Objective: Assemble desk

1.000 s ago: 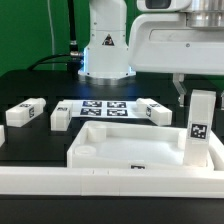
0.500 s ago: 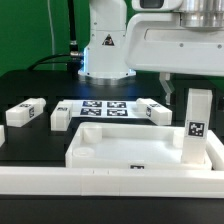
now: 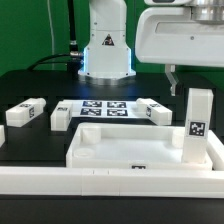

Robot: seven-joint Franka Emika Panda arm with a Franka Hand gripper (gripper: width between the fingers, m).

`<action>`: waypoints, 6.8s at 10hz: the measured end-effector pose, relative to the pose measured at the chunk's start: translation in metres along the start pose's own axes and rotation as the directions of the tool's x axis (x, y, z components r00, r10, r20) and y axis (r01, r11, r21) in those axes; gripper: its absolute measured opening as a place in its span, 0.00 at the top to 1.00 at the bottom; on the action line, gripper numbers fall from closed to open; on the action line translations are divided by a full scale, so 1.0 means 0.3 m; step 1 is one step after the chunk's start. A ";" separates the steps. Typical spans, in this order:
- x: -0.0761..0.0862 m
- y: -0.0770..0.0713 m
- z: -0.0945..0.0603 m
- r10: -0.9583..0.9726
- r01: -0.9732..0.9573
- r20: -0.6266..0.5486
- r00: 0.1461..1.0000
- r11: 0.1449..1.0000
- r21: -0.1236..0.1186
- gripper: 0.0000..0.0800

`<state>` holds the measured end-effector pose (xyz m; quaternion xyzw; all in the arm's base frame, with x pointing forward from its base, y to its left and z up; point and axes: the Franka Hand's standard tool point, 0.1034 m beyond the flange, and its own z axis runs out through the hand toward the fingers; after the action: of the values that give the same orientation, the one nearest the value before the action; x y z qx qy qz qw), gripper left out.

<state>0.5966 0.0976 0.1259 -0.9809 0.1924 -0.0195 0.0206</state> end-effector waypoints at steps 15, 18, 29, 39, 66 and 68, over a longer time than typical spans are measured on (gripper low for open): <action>-0.259 0.038 0.104 -0.192 0.192 -0.020 0.981 0.981 0.002 0.19; -0.338 0.082 0.158 -0.384 0.384 -0.030 0.923 0.923 -0.012 0.19; -0.475 0.229 0.202 -0.462 0.517 0.408 0.787 0.856 -0.028 0.19; -0.556 0.286 0.281 -0.360 0.607 0.828 0.429 0.794 0.032 0.19; -0.314 0.349 0.085 -0.392 0.555 0.786 0.478 0.829 0.076 0.64; -0.213 0.353 -0.027 -0.432 0.552 0.716 0.548 0.830 0.078 0.64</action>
Offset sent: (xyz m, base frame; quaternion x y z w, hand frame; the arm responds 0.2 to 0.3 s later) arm 0.0000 0.0000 0.0000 0.0000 0.0000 0.0000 1.0000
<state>0.4972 0.0236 0.1270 -0.9228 -0.1132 0.3682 0.0094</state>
